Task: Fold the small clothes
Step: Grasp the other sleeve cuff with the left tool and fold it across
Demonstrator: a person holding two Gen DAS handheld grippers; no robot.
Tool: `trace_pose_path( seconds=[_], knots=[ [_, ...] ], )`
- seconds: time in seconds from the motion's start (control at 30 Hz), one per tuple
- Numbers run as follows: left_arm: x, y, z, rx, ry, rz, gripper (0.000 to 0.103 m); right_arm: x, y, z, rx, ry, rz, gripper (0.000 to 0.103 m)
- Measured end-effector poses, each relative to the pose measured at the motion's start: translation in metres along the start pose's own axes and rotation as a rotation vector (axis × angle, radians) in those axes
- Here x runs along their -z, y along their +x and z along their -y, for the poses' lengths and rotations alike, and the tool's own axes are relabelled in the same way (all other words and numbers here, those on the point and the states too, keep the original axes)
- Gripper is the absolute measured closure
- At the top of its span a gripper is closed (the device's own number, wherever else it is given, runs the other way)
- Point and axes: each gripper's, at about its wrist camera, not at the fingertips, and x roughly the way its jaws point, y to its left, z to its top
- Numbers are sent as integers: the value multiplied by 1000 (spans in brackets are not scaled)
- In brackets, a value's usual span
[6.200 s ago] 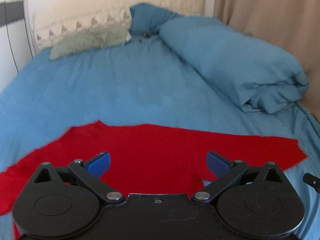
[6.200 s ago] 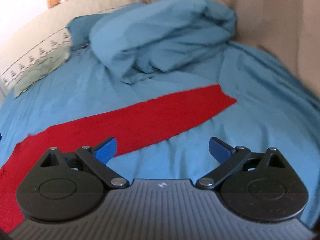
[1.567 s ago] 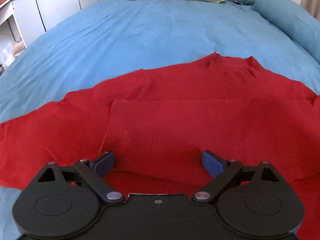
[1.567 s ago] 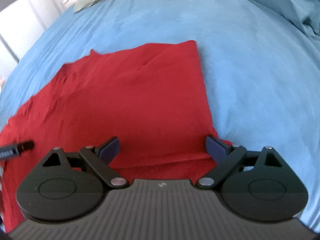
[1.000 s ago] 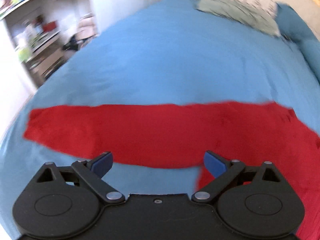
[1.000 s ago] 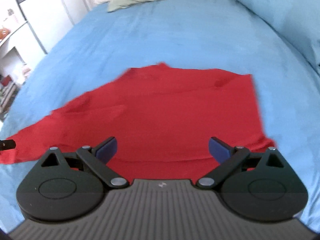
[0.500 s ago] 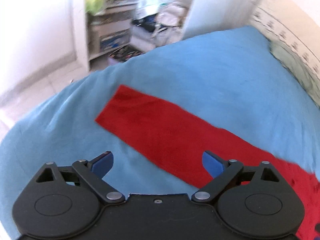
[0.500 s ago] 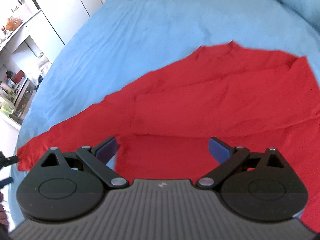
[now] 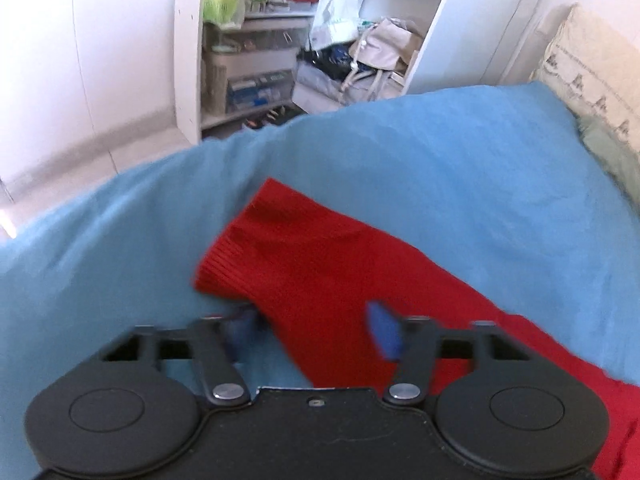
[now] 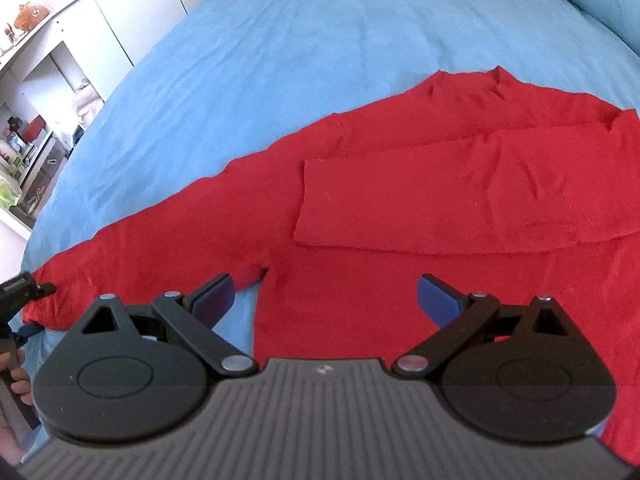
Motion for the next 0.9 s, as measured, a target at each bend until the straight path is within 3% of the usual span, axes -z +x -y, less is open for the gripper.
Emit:
trace_pose_path(
  seconds=[0.03,0.07,0.2,0.4,0.67,0.8,0.9],
  knots=[
    [-2,3,-2,5,5,8,86,-1,1,1,-6,3,5,0],
    [-3,3,-3,21,2,11,93,-2,2,2,-11,7,9,0],
    [-4,0,1,25,12,27,96,-4,2,8,-38,21,21,0],
    [-10,-62,43,98,91,155,96,-15,-7,31,-78,61,57,0],
    [13,-169,181,312,273,319,96,-46,-46,98,-99,87,117,0],
    [52,-202,267,458,339,298,96,-66,-70,149,-81,67,165,0],
    [94,-210,328,526,410,258,96,-78,-84,190,-61,56,193,0]
  ],
)
